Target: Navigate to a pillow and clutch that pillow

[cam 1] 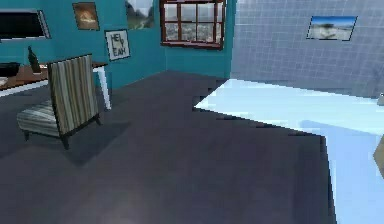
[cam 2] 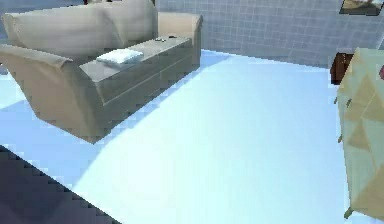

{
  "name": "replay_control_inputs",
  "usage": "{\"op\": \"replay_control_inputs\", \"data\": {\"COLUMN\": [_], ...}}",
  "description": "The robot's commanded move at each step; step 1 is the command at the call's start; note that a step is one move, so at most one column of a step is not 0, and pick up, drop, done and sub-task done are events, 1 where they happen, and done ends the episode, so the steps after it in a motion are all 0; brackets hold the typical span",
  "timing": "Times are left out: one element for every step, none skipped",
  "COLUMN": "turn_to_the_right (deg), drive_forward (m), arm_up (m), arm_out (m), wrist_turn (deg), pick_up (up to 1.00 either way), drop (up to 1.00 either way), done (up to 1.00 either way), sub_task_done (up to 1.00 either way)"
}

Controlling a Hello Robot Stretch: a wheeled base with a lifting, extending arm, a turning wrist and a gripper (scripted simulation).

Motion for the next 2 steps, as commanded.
{"op": "replay_control_inputs", "data": {"turn_to_the_right": [27.0,0.0], "drive_forward": [0.00,0.15], "arm_up": [0.00,0.00], "arm_out": [0.00,0.00], "wrist_turn": [0.0,0.0], "pick_up": [0.00,0.00], "drop": [0.00,0.00], "done": [0.00,0.00], "sub_task_done": [0.00,0.00]}}
